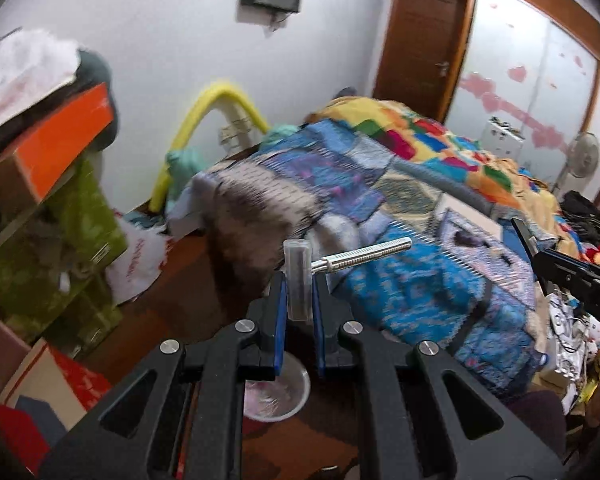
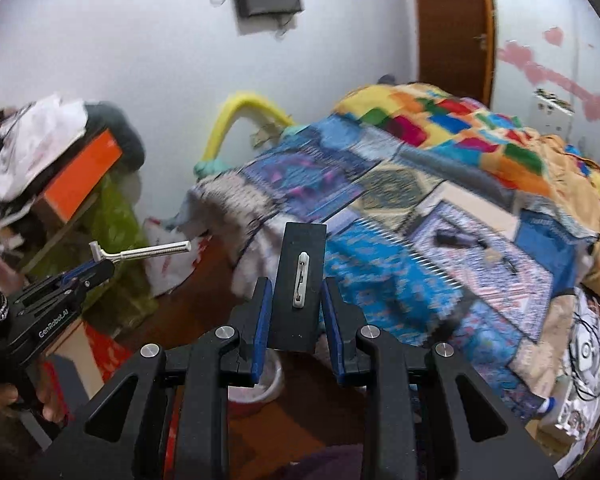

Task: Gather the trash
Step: 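Carry the razor in the left tool down to the white bucket, then open the left tool over the bucket to drop the razor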

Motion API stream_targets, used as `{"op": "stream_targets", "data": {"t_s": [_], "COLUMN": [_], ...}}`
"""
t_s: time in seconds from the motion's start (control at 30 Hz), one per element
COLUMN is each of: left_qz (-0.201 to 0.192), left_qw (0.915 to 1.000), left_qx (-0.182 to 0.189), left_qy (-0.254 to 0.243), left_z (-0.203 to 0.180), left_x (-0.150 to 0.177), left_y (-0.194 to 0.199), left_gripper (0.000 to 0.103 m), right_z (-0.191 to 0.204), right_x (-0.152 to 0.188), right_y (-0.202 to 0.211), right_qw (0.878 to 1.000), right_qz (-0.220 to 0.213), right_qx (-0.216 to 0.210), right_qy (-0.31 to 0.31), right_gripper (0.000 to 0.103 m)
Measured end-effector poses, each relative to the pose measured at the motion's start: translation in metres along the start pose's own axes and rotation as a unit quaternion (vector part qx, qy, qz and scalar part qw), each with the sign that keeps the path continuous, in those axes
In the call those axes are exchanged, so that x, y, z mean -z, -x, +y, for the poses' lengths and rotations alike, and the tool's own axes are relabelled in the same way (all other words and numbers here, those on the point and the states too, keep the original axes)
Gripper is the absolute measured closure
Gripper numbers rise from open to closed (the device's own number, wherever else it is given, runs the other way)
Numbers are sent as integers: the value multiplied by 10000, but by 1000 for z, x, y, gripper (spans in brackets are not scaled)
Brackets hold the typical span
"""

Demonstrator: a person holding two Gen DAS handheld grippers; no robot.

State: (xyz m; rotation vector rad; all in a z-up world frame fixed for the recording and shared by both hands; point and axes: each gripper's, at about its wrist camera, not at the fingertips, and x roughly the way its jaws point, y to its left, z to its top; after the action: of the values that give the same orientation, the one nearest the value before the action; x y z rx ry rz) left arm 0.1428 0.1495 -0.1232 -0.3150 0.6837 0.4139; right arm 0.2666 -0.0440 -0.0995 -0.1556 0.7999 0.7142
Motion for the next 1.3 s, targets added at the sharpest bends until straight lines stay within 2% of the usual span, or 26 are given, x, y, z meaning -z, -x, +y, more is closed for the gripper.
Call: {"op": "stream_targets", "data": {"t_s": [0.23, 0.4, 0.5, 0.67, 0.93, 1.0, 1.1, 1.2, 1.3], "left_qz": [532, 1024, 1396, 2063, 2814, 2865, 2960, 2936, 2892], "left_qw": [9978, 9921, 9869, 9738, 9551, 9545, 9523, 9535, 9555], "left_qx": [-358, -723, -791, -943, -882, -716, -421, -326, -262], "left_qy": [162, 87, 140, 178, 298, 417, 618, 596, 516], "left_z": [44, 61, 69, 80, 87, 87, 85, 79, 73], "left_x": [27, 51, 68, 99, 128, 125, 118, 112, 111], "left_y": [-32, -67, -91, -132, -179, -185, -191, -193, -191], "left_gripper": [92, 92, 92, 92, 92, 92, 91, 75, 73], "right_z": [38, 59, 68, 77, 91, 93, 95, 96, 98], "right_x": [10, 24, 37, 55, 69, 66, 64, 63, 63], "right_y": [-55, -100, -130, -175, -224, -232, -246, -251, -247], "right_qw": [9967, 9904, 9839, 9704, 9543, 9512, 9414, 9404, 9417], "right_qz": [675, 1208, 1611, 2221, 2751, 2809, 3078, 3121, 3069], "right_qx": [-407, -558, -648, -806, -982, -1136, -1270, -1224, -1156], "right_qy": [199, 364, 431, 496, 630, 585, 532, 577, 750], "right_gripper": [80, 80, 80, 80, 79, 79, 72, 64, 62]}}
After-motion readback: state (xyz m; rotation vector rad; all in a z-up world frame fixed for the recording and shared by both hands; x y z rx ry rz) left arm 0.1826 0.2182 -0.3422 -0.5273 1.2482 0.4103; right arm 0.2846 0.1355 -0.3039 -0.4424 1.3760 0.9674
